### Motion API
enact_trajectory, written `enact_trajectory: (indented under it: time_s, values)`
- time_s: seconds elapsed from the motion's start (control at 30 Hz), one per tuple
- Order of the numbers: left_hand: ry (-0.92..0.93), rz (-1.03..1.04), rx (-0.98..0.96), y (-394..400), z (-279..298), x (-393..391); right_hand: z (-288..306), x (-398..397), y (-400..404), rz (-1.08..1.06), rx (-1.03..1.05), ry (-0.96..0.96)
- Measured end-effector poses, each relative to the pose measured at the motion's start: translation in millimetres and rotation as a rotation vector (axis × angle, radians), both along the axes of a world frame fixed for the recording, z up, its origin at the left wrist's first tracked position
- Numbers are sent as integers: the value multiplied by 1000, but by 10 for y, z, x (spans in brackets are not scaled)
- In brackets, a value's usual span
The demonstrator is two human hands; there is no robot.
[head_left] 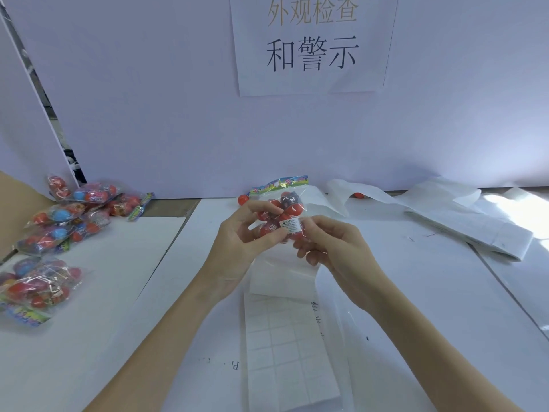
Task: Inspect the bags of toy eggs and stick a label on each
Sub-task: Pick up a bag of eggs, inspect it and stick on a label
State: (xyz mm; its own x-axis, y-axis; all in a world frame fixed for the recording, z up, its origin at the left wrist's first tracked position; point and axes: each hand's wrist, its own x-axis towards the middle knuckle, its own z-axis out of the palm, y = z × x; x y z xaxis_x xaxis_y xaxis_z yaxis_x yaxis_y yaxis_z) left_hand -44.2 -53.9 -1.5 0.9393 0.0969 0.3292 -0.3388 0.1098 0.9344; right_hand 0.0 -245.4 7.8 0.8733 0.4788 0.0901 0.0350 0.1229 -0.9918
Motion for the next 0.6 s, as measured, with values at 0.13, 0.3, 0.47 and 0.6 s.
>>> enact_trajectory:
  time_s: [0.13, 0.3, 0.47, 0.6]
  values:
    - [-21, -2, 2, -4, 10, -3, 35, -29, 26, -1, -32, -15]
    - [-6, -9, 48, 3, 13, -25, 6, -30, 39, 27, -20, -5]
    - [31, 14, 17, -29, -28, -18, -36, -6, 15, 31, -89, 3]
    - [41, 9, 44, -12, -81, 17, -100, 17, 24, -15, -190, -103]
